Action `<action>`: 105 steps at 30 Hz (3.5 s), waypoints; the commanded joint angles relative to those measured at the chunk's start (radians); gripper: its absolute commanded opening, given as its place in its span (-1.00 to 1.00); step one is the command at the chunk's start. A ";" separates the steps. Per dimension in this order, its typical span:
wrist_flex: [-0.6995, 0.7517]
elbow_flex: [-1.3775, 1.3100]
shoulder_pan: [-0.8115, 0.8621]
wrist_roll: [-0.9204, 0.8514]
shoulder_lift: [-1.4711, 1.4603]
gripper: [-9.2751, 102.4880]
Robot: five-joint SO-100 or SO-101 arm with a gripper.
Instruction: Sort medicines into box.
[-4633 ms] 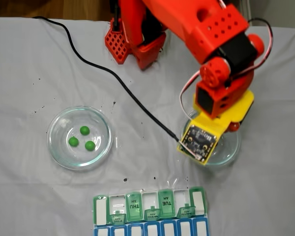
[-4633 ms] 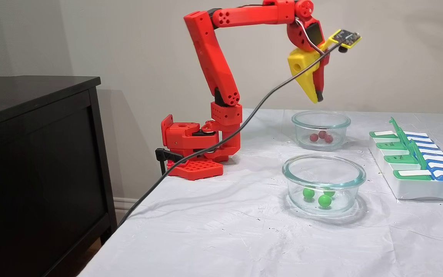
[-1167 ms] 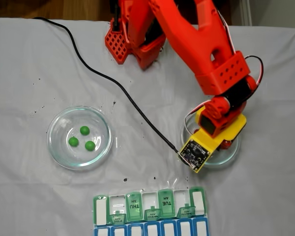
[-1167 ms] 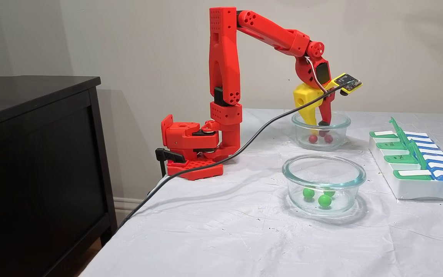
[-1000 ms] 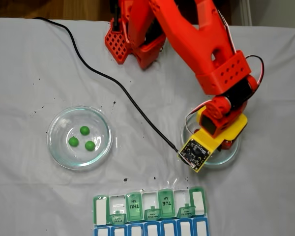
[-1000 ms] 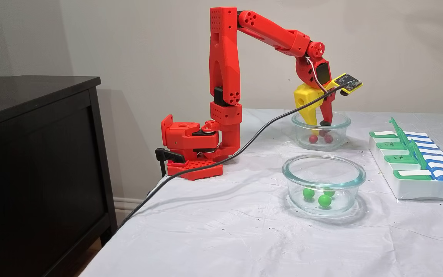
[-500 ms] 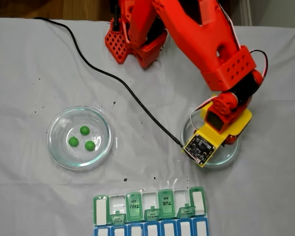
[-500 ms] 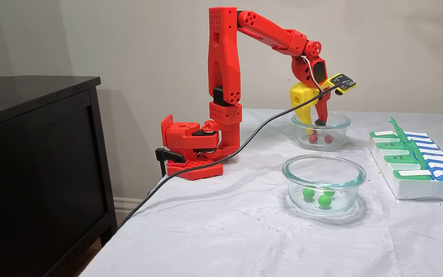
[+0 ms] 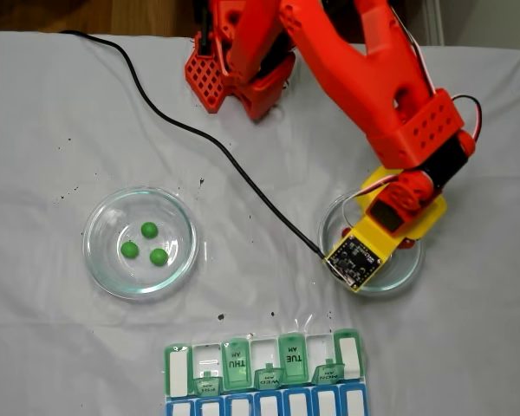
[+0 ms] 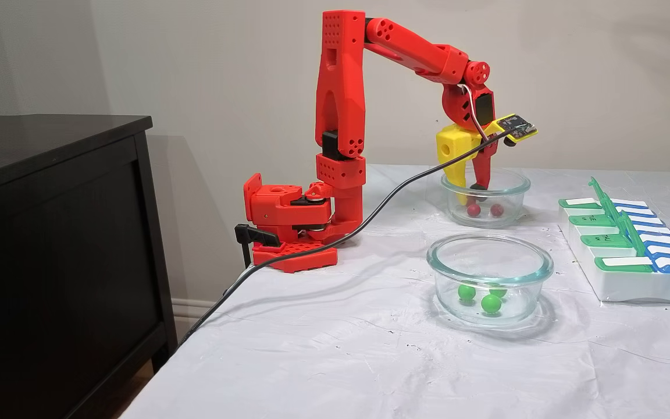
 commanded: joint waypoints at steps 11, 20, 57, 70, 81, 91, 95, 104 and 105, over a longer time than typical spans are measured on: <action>0.054 -0.133 -0.028 0.009 -0.038 -0.83; 0.055 -0.161 -0.008 -0.048 0.017 -0.83; -0.129 -0.298 0.451 -0.137 0.091 -0.84; -0.158 -0.354 0.459 -0.183 -0.015 -0.84; -0.247 -0.397 0.480 -0.233 -0.130 -0.84; -0.247 -0.356 0.486 -0.222 -0.084 -0.53; -0.204 -0.330 0.476 -0.206 -0.035 -0.44; -0.012 -0.353 0.434 -0.155 0.140 -0.84; 0.051 -0.377 0.420 -0.138 0.155 -0.84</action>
